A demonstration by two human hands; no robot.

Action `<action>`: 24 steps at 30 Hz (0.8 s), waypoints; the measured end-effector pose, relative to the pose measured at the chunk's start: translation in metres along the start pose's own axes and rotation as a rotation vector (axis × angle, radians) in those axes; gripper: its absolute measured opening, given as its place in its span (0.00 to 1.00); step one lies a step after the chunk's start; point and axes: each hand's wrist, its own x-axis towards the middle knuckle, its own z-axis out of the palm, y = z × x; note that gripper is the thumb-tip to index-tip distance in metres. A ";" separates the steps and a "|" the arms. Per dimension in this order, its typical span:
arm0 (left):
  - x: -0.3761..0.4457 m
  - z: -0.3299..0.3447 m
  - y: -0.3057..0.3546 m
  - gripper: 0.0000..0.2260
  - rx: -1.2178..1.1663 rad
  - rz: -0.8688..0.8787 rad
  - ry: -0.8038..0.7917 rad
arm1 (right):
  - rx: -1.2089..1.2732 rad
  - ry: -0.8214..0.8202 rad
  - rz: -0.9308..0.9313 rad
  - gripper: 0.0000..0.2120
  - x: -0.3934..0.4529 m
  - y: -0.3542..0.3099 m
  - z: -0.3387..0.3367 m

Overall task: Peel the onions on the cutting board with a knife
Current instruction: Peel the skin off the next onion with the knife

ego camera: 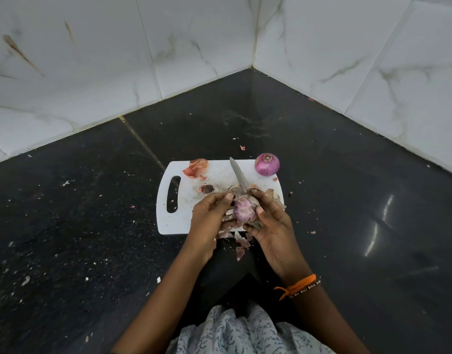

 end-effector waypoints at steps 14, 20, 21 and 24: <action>0.000 -0.001 0.003 0.03 0.192 0.099 0.152 | -0.070 -0.057 -0.012 0.16 0.000 0.003 -0.003; -0.003 -0.004 0.005 0.12 0.156 0.095 0.079 | -0.135 -0.080 -0.079 0.15 0.000 0.002 -0.005; -0.003 -0.005 0.007 0.10 0.168 0.107 0.055 | -0.148 -0.068 -0.091 0.15 0.001 0.002 -0.006; -0.006 -0.008 0.011 0.08 0.238 0.160 -0.041 | -0.168 -0.001 -0.103 0.17 0.003 0.002 -0.008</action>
